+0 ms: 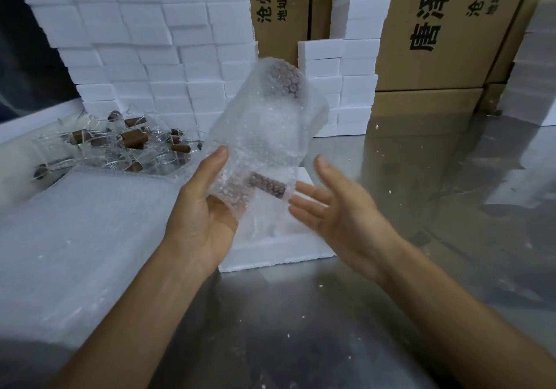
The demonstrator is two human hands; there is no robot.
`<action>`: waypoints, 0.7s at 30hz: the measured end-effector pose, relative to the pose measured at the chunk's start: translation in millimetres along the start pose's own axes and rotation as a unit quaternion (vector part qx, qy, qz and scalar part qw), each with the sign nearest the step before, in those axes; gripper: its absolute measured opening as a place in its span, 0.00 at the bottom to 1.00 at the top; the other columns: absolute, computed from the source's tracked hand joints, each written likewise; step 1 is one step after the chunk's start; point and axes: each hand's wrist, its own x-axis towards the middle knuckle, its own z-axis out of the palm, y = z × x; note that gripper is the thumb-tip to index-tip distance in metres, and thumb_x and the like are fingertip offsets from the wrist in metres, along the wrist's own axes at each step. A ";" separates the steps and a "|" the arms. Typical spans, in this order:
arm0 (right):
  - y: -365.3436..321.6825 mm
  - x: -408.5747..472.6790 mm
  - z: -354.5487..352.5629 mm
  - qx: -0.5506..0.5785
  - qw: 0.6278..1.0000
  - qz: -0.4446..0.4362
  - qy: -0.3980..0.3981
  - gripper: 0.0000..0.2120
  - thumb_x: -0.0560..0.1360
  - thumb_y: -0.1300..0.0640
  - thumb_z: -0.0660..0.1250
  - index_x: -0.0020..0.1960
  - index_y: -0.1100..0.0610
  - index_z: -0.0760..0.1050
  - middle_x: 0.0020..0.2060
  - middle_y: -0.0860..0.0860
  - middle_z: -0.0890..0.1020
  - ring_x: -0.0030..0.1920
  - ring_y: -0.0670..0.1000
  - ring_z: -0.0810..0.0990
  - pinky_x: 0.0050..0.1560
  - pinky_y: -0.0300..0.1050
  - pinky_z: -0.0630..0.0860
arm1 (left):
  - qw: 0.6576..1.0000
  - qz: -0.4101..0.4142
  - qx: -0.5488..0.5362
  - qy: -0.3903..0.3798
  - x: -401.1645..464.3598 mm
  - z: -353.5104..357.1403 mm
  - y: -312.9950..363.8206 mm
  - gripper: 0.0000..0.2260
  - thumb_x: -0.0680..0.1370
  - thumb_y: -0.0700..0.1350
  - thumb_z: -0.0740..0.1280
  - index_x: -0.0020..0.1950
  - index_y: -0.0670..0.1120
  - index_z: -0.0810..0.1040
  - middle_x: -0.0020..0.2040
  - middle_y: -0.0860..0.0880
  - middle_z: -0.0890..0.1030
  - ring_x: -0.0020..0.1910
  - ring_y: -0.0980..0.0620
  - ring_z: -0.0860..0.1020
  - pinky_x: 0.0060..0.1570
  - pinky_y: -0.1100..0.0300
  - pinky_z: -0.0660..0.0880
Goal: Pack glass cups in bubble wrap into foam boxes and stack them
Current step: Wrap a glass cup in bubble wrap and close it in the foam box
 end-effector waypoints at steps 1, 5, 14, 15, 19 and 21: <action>4.7 -0.7 4.6 0.012 1.000 0.015 -0.007 0.43 0.62 0.43 0.82 0.69 0.56 0.68 0.60 0.59 0.82 0.53 0.56 0.85 0.52 0.47 0.82 | 1.000 -0.001 0.011 -0.001 -1.6 1.7 -2.8 0.16 0.71 0.45 0.72 0.58 0.45 0.83 0.54 0.46 0.84 0.52 0.49 0.83 0.54 0.56 0.79; 10.7 -2.7 10.9 -0.030 0.999 -0.002 0.029 0.06 0.71 0.53 0.75 0.45 0.54 0.83 0.43 0.50 0.86 0.40 0.48 0.83 0.38 0.39 0.79 | 0.997 -0.017 0.073 -0.021 -7.3 6.3 -12.5 0.25 0.69 0.46 0.74 0.65 0.42 0.78 0.61 0.42 0.82 0.62 0.41 0.79 0.66 0.45 0.73; 6.6 -1.2 2.6 -0.147 0.948 -0.204 0.193 0.09 0.81 0.54 0.65 0.46 0.60 0.76 0.33 0.51 0.80 0.34 0.50 0.78 0.38 0.49 0.75 | 0.969 -0.033 0.239 -0.054 -8.9 1.7 -23.3 0.31 0.61 0.48 0.81 0.61 0.41 0.79 0.53 0.46 0.85 0.51 0.49 0.84 0.52 0.50 0.81; 7.2 -1.5 1.6 -0.171 0.939 -0.222 0.201 0.10 0.82 0.54 0.64 0.47 0.61 0.75 0.33 0.52 0.79 0.33 0.50 0.77 0.35 0.48 0.75 | 0.967 -0.039 0.244 -0.063 -9.1 1.4 -24.1 0.30 0.62 0.49 0.80 0.61 0.42 0.79 0.53 0.46 0.85 0.51 0.48 0.84 0.51 0.51 0.82; 6.5 -0.5 -2.0 -0.208 0.916 -0.260 0.223 0.13 0.81 0.54 0.65 0.45 0.63 0.74 0.27 0.47 0.76 0.24 0.46 0.72 0.25 0.40 0.70 | 0.962 -0.050 0.252 -0.097 -11.6 1.6 -24.5 0.31 0.60 0.51 0.79 0.60 0.43 0.79 0.55 0.45 0.85 0.53 0.46 0.84 0.51 0.49 0.82; 6.1 -0.2 -2.7 -0.210 0.915 -0.261 0.223 0.13 0.81 0.55 0.65 0.43 0.62 0.73 0.23 0.44 0.74 0.20 0.45 0.71 0.22 0.39 0.69 | 0.961 -0.038 0.256 -0.092 -12.8 2.2 -23.7 0.30 0.61 0.53 0.79 0.60 0.44 0.80 0.55 0.45 0.85 0.54 0.45 0.84 0.54 0.45 0.81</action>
